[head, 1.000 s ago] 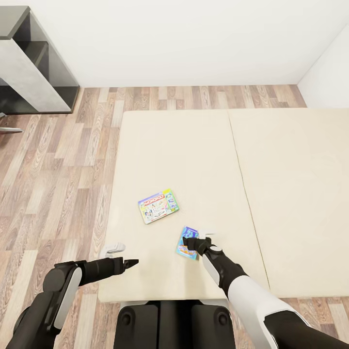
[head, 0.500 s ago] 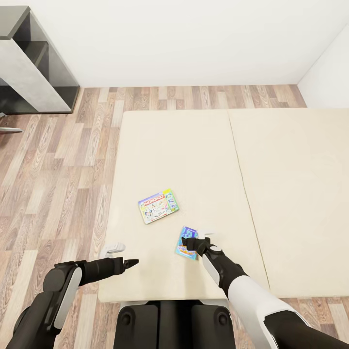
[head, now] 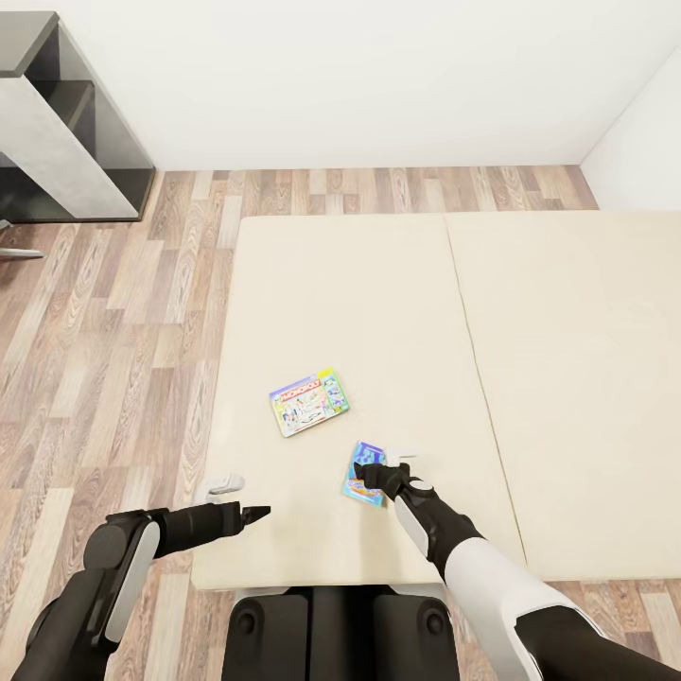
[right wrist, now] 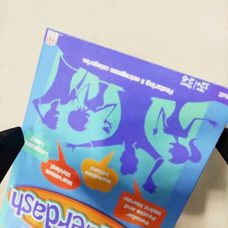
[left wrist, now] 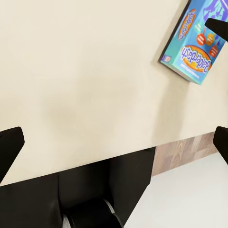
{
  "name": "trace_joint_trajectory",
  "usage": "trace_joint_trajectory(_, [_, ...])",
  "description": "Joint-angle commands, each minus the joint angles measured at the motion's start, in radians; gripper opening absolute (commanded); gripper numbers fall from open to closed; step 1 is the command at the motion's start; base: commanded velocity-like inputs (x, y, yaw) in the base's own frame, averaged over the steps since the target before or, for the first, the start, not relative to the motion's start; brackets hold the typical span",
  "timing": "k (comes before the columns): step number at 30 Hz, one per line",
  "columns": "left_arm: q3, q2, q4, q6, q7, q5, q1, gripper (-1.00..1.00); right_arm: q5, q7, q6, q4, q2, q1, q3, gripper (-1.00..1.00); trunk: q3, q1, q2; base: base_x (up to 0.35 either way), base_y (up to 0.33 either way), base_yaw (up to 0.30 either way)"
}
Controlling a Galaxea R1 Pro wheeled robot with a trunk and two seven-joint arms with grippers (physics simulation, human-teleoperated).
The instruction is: Put all the toys in the child's room - the three board games (two on the bed and one on the table), the two jigsaw puzzles on the table, and the tennis ball on the table - inside the toy box on the table in the child's room.
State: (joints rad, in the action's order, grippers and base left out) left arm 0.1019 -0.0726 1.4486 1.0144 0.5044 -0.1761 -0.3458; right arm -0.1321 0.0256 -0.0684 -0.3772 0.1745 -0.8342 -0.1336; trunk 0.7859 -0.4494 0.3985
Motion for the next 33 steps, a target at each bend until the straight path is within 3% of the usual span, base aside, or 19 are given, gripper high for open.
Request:
trace_joint_trajectory(1, [0.001,0.0,0.001,0.007,0.0,-0.004,0.0,1.0,-0.01,0.0,-0.005,-0.001,0.0,0.0,-0.003,1.0,0.001,-0.001,0.002,0.0,0.0,0.0])
trace_joint_trajectory(9, [0.001,0.0,0.0,0.007,0.0,-0.004,0.0,1.0,-0.011,0.003,-0.005,-0.003,0.0,0.0,-0.003,1.0,0.001,-0.001,0.002,0.0,0.0,0.0])
trace_joint_trajectory(19, [0.001,0.001,0.001,0.007,0.0,-0.003,-0.001,1.0,-0.011,0.076,-0.008,-0.004,0.0,0.0,-0.003,1.0,0.001,-0.001,0.002,0.0,0.0,0.0])
trace_joint_trajectory(33, [0.001,0.001,0.001,0.007,0.0,-0.003,-0.001,1.0,-0.011,0.083,-0.01,-0.005,0.0,0.0,-0.003,1.0,0.001,-0.001,0.002,0.0,0.0,0.0])
